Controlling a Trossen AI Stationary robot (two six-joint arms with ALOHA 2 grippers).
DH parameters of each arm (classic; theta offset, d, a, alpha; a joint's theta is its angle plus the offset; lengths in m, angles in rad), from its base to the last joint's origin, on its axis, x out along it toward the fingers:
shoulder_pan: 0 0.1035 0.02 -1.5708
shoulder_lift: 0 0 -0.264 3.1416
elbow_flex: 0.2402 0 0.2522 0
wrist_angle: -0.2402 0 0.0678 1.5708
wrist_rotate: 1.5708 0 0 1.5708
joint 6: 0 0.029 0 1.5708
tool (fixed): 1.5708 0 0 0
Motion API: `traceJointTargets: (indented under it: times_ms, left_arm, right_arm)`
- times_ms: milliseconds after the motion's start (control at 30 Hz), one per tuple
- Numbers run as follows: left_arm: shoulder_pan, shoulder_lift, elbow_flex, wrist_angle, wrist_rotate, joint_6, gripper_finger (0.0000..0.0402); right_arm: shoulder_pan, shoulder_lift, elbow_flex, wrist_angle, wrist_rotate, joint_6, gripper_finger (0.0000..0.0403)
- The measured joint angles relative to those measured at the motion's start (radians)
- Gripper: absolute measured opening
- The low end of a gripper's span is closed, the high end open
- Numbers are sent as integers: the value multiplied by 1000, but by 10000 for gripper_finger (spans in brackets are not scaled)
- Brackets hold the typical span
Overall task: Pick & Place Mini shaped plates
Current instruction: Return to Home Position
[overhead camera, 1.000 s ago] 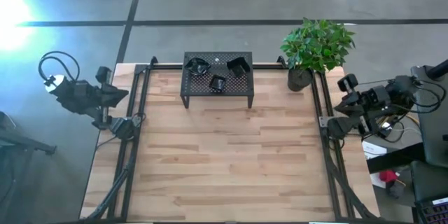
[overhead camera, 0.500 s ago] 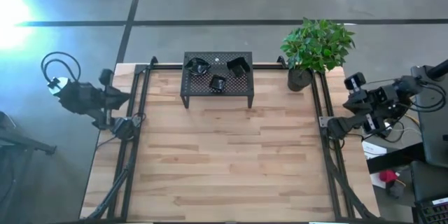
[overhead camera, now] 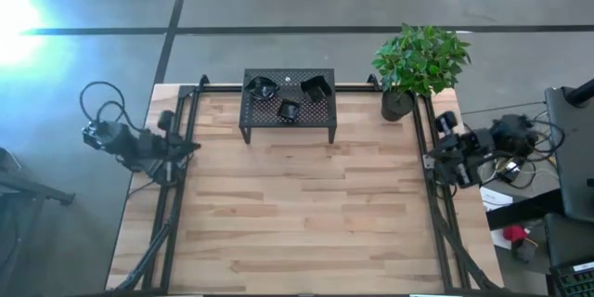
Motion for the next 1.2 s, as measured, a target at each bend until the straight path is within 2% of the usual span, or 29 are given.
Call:
traceJointTargets:
  times_ms: [333,767,933,1200]
  left_arm:
    - [0,0,-201,185,0,8,0]
    - [0,-1,-458,502,-1,42,0]
    - [0,0,-487,501,-4,6,0]
    - [0,0,-488,503,-5,-7,0]
  right_arm:
    - [1,0,-224,236,1,3,8]
    - [0,0,-480,441,1,5,8]
    - [0,-1,-556,504,1,5,8]
    - [0,5,-556,487,9,-22,8]
